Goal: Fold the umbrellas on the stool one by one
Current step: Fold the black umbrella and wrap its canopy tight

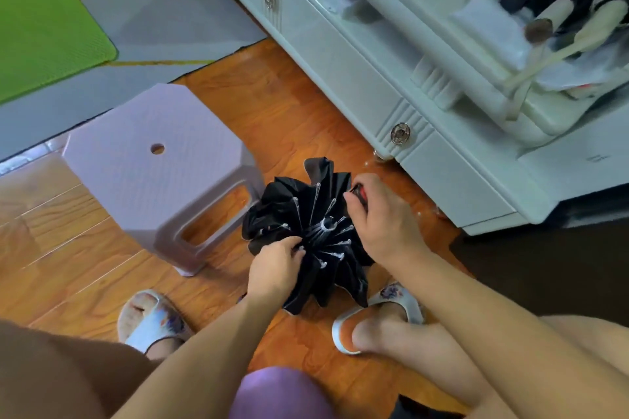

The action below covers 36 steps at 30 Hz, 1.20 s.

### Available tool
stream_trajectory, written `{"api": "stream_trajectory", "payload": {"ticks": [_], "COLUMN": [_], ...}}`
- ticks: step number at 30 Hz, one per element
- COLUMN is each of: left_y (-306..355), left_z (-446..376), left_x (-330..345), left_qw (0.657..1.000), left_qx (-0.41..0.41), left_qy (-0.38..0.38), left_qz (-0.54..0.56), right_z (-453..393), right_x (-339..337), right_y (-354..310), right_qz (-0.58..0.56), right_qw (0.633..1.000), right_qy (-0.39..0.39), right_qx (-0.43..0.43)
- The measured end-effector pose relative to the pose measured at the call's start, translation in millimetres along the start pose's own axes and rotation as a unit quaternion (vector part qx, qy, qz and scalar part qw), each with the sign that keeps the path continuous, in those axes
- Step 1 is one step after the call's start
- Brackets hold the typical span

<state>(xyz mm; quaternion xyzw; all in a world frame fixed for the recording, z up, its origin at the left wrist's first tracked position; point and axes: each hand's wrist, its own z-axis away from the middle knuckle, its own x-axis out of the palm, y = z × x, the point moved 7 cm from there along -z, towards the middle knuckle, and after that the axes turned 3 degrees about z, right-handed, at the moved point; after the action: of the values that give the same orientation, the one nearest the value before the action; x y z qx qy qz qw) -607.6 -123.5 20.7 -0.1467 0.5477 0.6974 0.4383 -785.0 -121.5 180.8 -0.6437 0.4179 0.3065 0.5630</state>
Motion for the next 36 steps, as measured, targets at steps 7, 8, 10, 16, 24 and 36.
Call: {"api": "stream_trajectory", "payload": {"ticks": [7,8,10,16,24,36], "left_y": [-11.9,-12.6,-12.7,-10.3,-6.6,-10.3], "left_z": [-12.5,-13.2,-14.1,-15.8,-18.9,-16.3], "left_x": [6.8,7.6,8.8,1.2,1.7,2.5], "left_qw": [0.995,0.995,0.996,0.995,0.993,0.993], "left_qx": [0.06,0.059,0.056,0.067,0.092,0.105], "left_qy": [0.052,0.051,0.045,0.062,0.064,0.056], "left_qz": [-0.059,-0.059,-0.06,-0.043,-0.031,-0.028], "right_z": [-0.2,0.1,-1.5,-11.8,0.4,6.1], "right_x": [51.5,56.5,60.7,52.2,56.6,94.9], "right_y": [11.6,12.9,19.9,51.3,55.6,55.4], "right_qz": [0.034,0.026,0.027,-0.001,-0.005,0.009], "right_qw": [0.999,1.0,0.999,0.999,0.999,1.0], "right_qy": [0.009,0.005,0.011,0.02,0.05,0.029], "right_qx": [-0.015,-0.015,-0.014,0.028,0.006,0.006]}}
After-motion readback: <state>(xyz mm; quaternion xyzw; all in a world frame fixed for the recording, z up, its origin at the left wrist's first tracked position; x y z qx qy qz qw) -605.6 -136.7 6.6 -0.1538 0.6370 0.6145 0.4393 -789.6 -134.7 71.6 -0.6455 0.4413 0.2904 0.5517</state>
